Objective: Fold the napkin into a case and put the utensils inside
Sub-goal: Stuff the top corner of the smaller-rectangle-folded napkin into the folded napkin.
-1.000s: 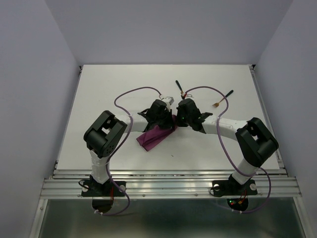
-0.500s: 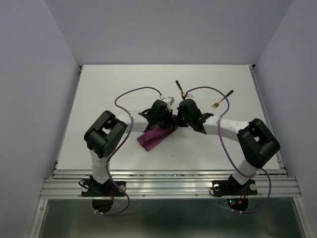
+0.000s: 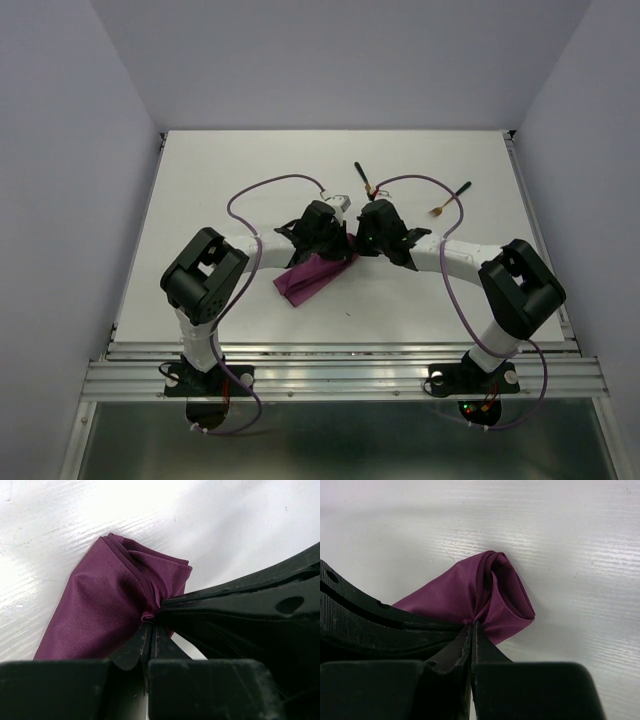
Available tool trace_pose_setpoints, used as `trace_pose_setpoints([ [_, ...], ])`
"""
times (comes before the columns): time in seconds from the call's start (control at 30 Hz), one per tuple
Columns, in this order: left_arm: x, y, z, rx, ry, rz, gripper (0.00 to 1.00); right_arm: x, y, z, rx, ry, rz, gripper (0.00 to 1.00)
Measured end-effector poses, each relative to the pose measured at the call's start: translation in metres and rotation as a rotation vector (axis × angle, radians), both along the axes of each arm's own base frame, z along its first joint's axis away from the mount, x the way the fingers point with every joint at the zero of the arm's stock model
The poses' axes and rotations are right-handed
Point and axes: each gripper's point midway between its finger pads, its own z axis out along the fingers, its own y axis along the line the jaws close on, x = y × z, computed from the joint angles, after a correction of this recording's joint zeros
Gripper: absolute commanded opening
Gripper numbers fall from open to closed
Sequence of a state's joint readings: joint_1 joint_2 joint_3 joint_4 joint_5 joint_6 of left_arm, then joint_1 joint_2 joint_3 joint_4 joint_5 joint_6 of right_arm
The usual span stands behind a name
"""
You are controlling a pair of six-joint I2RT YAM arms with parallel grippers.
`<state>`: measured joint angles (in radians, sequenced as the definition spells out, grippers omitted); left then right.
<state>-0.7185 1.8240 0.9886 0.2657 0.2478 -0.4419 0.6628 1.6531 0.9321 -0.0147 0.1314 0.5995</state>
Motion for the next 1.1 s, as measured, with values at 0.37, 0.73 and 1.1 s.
trace_pose_setpoints([
  [0.37,-0.006,0.005,0.001,0.021,0.012,-0.011,0.38,0.001,-0.001,0.0,-0.004,-0.004,-0.008,0.01],
  [0.73,-0.015,0.01,0.018,0.014,-0.009,-0.029,0.42,0.001,-0.001,0.002,0.001,-0.006,-0.013,0.01],
  [1.1,-0.016,0.027,0.03,0.001,-0.026,0.011,0.0,0.001,-0.001,0.002,0.001,-0.006,-0.013,0.01],
])
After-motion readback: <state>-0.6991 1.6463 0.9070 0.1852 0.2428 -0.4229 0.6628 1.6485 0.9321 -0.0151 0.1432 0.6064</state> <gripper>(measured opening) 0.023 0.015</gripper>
